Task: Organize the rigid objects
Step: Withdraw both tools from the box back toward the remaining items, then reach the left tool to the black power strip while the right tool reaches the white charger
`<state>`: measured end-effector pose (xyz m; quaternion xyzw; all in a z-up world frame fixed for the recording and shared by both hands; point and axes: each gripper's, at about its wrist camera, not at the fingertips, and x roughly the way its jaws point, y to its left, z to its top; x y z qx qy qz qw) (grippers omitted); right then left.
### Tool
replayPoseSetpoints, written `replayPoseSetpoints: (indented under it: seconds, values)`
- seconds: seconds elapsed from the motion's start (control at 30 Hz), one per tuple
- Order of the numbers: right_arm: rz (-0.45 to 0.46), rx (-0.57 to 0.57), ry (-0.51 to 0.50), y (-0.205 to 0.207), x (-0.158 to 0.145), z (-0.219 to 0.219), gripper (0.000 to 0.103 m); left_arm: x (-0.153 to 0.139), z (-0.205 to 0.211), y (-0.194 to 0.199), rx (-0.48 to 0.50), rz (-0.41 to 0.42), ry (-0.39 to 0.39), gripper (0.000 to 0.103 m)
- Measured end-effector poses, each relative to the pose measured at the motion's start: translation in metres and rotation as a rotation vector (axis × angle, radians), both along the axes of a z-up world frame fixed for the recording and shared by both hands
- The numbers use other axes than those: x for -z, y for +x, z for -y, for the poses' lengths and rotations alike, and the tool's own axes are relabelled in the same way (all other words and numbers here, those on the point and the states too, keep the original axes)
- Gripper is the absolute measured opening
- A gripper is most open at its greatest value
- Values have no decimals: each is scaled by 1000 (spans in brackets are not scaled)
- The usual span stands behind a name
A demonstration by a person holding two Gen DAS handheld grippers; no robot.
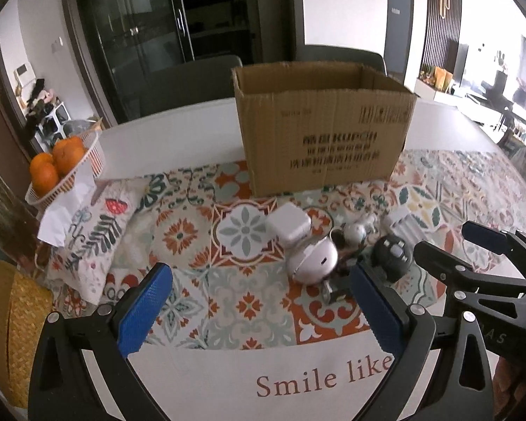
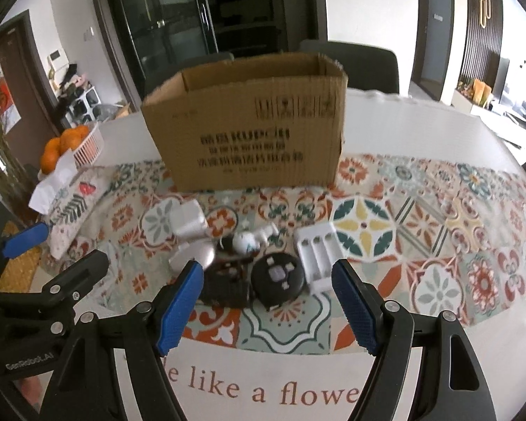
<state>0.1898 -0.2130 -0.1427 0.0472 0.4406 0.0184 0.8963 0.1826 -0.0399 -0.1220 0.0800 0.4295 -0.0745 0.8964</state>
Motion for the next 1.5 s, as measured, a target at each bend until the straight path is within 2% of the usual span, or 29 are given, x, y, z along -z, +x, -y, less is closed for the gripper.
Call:
replayPoseSetpoints:
  seconds: [0.67, 1.07, 1.33, 1.5]
  values:
    - [-64, -8, 18, 5, 55, 0, 72, 53, 6, 4, 51, -42, -20, 102]
    - [-67, -5, 25, 7, 66, 9, 66, 59, 15, 0, 49, -27, -1, 102]
    - [-57, -9, 24, 5, 61, 14, 66, 60, 20, 1, 46, -34, -38, 102]
    - [-48, -21, -18, 2, 59, 20, 66, 62, 31, -3, 53, -18, -27, 102]
